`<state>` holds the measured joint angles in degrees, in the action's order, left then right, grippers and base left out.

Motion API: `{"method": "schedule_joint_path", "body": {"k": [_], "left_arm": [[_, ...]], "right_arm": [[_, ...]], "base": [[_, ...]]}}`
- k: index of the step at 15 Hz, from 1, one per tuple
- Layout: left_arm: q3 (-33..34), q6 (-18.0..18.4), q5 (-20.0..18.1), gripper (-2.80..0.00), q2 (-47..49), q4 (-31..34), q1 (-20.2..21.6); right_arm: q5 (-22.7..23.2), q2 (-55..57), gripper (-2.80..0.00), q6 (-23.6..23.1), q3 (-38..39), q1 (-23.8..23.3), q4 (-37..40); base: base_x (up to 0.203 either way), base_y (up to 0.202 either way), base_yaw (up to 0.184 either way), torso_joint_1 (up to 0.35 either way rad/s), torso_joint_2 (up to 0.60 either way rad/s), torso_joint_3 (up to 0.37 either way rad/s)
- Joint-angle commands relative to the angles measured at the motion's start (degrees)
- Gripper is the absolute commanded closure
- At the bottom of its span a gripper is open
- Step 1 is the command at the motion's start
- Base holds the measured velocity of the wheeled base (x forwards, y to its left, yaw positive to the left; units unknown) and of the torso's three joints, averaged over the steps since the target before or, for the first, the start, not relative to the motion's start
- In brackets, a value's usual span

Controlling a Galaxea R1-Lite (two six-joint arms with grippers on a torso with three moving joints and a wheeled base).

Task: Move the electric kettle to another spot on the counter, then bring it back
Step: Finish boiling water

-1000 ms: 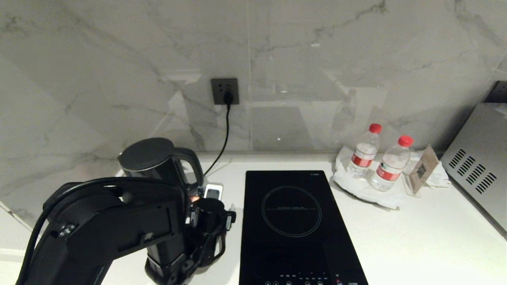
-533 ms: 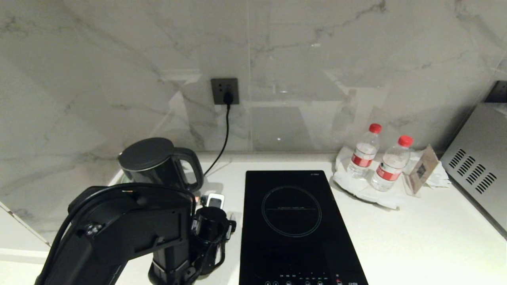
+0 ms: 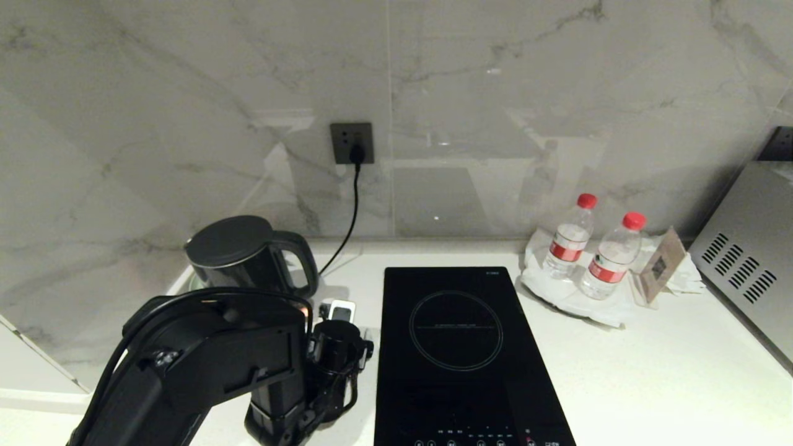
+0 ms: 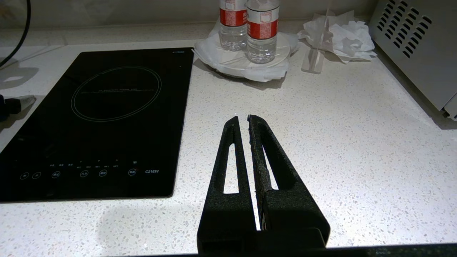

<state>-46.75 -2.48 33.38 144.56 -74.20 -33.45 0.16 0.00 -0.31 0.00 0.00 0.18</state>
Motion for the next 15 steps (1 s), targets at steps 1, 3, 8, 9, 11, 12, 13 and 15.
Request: {"method": "schedule_joint_path", "body": {"k": [1,3,8,9,11,12,13,15], "left_arm": [[-1.3,0.3,0.3,-2.8,0.8,-0.4,0.5],[-2.4,1.6,0.2,-2.8,1.3,-0.4,1.1],[-5.4,2.0,0.3,-2.8,1.7,1.5,2.3],[-5.4,2.0,0.3,-2.8,1.6,1.5,2.5],[-5.5,2.0,0.3,-2.8,1.1,1.5,3.0],[-5.5,2.0,0.4,-2.8,0.9,1.5,3.4],[-5.9,2.0,0.4,-2.8,0.8,1.5,3.7],[-6.2,2.0,0.4,-2.8,0.8,1.5,4.0]], "right_arm": [[0.0,0.0,0.0,0.0,0.0,0.0,0.0],[0.0,0.1,0.0,0.0,0.0,0.0,0.0],[0.0,0.0,0.0,0.0,0.0,0.0,0.0],[0.0,0.0,0.0,0.0,0.0,0.0,0.0],[0.0,0.0,0.0,0.0,0.0,0.0,0.0],[0.0,0.1,0.0,0.0,0.0,0.0,0.0],[0.0,0.1,0.0,0.0,0.0,0.0,0.0],[0.0,0.0,0.0,0.0,0.0,0.0,0.0]], "base": [[0.0,0.0,0.0,0.0,0.0,0.0],[0.0,0.0,0.0,0.0,0.0,0.0],[0.0,0.0,0.0,0.0,0.0,0.0],[0.0,0.0,0.0,0.0,0.0,0.0],[0.0,0.0,0.0,0.0,0.0,0.0],[0.0,0.0,0.0,0.0,0.0,0.0],[0.0,0.0,0.0,0.0,0.0,0.0],[0.0,0.0,0.0,0.0,0.0,0.0]]}}
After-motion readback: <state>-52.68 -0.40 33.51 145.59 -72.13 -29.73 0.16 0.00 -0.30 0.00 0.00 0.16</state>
